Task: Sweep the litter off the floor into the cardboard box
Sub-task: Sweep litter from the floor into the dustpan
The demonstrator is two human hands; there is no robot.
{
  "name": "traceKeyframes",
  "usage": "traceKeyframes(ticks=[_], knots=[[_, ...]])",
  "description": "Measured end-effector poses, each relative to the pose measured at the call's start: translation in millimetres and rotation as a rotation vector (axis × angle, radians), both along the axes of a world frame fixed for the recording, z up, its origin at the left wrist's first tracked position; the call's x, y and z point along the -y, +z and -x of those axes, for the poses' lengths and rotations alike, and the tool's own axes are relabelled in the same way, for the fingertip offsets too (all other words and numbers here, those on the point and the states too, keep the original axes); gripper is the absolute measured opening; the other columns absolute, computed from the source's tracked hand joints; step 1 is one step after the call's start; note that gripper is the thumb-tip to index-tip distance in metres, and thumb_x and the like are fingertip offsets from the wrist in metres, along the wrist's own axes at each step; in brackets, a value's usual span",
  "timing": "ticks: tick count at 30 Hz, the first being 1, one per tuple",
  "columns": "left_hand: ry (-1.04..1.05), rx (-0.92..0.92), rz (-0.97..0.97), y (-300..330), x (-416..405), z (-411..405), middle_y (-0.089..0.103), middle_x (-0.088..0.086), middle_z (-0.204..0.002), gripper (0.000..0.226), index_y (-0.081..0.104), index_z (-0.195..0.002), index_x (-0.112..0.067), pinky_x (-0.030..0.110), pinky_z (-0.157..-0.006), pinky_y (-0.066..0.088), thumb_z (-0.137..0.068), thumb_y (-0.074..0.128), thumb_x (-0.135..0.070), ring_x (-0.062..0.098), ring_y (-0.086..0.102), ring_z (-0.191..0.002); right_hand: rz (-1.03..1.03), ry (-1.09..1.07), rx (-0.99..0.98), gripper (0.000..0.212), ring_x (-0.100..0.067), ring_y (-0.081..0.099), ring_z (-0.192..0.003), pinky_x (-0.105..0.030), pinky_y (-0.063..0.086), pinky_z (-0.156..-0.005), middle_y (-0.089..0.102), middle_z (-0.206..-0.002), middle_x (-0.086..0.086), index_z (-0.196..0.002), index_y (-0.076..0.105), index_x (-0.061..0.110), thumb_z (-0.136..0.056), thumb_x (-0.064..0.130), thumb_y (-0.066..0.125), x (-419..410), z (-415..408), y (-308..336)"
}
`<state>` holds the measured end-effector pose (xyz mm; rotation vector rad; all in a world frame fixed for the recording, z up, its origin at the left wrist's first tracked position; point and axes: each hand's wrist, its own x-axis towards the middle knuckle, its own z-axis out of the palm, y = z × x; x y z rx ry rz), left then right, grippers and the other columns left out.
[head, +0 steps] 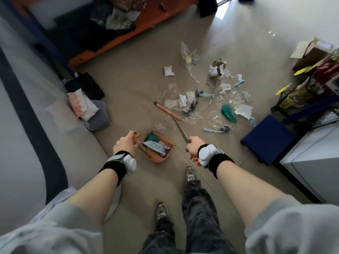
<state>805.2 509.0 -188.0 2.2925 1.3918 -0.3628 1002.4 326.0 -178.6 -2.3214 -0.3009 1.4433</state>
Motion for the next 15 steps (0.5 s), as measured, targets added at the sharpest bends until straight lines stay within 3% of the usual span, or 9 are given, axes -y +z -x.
traceKeyframes(ticks=[5,7,9,12,15], knots=[[0.078,-0.034,0.018,-4,-10,-45,0.063,0.017,-0.106,0.033,0.045,-0.118,-0.020,0.041,-0.075,0.046,-0.092,0.055,-0.038,0.040,0.060,-0.097,0.030,0.092,0.046,0.033,-0.026,0.053,-0.053,-0.024,0.037,-0.043,0.057,-0.070,-0.016,-0.122,0.050,0.005,-0.090,0.003,0.041,-48,-67,-12],[0.098,-0.044,0.008,-7,-19,-64,0.063,0.017,-0.107,0.033,0.045,-0.118,-0.021,0.041,-0.075,0.046,-0.092,0.055,-0.038,0.040,0.060,-0.098,0.037,0.145,0.077,0.034,-0.029,0.057,-0.070,-0.026,0.039,-0.048,0.060,-0.085,-0.019,-0.122,0.050,0.001,-0.089,0.004,0.043,-70,-95,-21],[0.104,-0.052,-0.012,-8,-27,-81,0.063,0.017,-0.108,0.033,0.046,-0.118,-0.022,0.041,-0.075,0.046,-0.091,0.056,-0.039,0.041,0.060,-0.098,0.030,0.205,0.115,0.029,-0.034,0.063,-0.088,-0.033,0.048,-0.063,0.063,-0.102,-0.023,-0.114,0.053,-0.002,-0.088,0.006,0.046,-88,-118,-30],[0.131,-0.062,-0.017,-14,-45,-113,0.063,0.016,-0.106,0.032,0.045,-0.114,-0.023,0.043,-0.075,0.048,-0.090,0.057,-0.042,0.041,0.060,-0.096,0.025,0.280,0.162,0.011,-0.032,0.059,-0.084,-0.041,0.055,-0.085,0.062,-0.097,-0.020,-0.095,0.050,0.004,-0.088,0.012,0.050,-113,-156,-44],[0.139,-0.051,-0.038,-18,-58,-136,0.064,0.016,-0.104,0.034,0.045,-0.114,-0.023,0.044,-0.075,0.050,-0.090,0.056,-0.044,0.042,0.060,-0.095,0.016,0.322,0.175,0.009,-0.030,0.057,-0.080,-0.044,0.055,-0.089,0.060,-0.093,-0.018,-0.095,0.052,0.007,-0.089,0.014,0.051,-132,-178,-57]])
